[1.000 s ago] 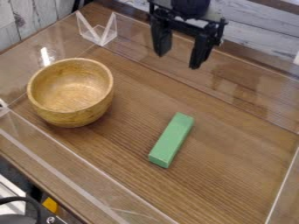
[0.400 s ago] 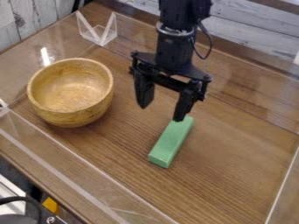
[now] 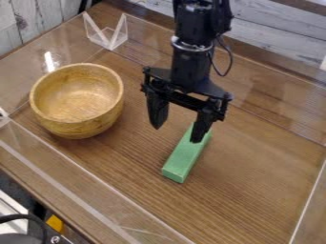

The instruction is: Put the green block in the brown bowl

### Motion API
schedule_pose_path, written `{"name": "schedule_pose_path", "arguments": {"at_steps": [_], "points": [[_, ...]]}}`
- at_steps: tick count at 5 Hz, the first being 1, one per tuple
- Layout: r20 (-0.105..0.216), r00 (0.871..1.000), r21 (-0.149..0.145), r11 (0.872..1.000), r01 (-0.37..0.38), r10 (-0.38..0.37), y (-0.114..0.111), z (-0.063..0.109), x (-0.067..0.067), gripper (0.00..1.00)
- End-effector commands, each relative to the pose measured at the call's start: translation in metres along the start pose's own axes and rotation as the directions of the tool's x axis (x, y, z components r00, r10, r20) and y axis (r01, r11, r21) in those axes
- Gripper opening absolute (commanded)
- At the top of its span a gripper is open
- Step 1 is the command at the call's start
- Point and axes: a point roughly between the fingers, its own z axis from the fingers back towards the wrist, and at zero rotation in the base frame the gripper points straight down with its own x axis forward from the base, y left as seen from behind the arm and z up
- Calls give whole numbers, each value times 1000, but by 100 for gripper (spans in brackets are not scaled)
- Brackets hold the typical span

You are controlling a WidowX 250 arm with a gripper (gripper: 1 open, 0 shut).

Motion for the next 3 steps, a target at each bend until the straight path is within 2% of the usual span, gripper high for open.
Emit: {"name": "schedule_pose_path", "arguments": {"at_steps": [1,3], "points": [[34,999,-7,1000,-6,6,-3,4,1,100],[17,1000,-4,1000,-19,19,-6,-8,1,100]]}}
